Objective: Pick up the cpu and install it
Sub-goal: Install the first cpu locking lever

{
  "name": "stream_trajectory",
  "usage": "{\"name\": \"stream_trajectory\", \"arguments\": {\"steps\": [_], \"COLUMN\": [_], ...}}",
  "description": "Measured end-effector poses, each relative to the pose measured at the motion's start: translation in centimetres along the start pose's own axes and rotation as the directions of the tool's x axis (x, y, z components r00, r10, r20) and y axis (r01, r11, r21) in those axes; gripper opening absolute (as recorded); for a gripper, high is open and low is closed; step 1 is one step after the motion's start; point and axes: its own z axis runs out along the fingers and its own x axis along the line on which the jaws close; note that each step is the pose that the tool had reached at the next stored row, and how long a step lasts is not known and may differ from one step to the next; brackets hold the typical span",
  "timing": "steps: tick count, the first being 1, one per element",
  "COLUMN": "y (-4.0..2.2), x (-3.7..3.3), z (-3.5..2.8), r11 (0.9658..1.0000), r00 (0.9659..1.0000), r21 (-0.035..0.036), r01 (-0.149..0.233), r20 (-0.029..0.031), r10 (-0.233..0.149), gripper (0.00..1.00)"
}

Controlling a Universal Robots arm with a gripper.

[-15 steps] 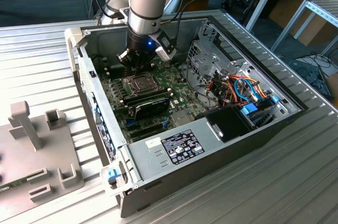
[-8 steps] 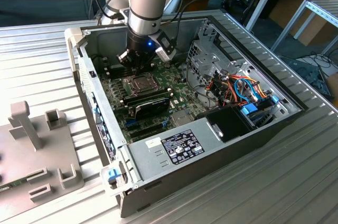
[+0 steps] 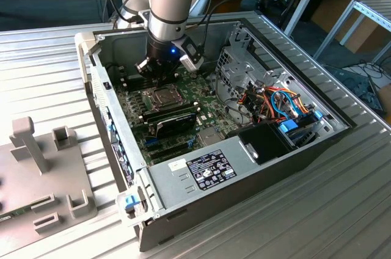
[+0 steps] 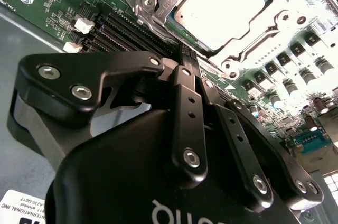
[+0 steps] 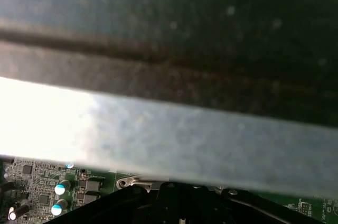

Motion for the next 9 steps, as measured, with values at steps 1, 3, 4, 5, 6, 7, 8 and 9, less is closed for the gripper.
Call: {"name": "stream_trajectory", "arguments": {"steps": [1,3,4,5,6,7,8,9], "y": [0.0,0.0,0.0,0.0,-0.01,-0.01,-0.01,-0.01], "x": [0.0,0.0,0.0,0.0,0.0,0.01,0.01,0.01], "z": [0.02,0.02,0.02,0.02,0.02,0.02,0.02,0.03], "r11": [1.0,1.0,1.0,1.0,1.0,1.0,1.0,1.0], "r00": [1.0,1.0,1.0,1.0,1.0,1.0,1.0,1.0], "r21": [-0.0001,0.0003,0.0003,0.0003,0.0002,-0.0003,-0.0016,-0.0023], "r01": [0.0,0.0,0.0,0.0,0.0,0.0,0.0,0.0], "r20": [0.0001,-0.0001,-0.0001,-0.0001,-0.0002,-0.0001,0.0,0.0001], "r10": [0.0,0.0,0.0,0.0,0.0,0.0,0.0,0.0], "gripper": [0.11,0.11,0.11,0.11,0.11,0.11,0.11,0.11]}}
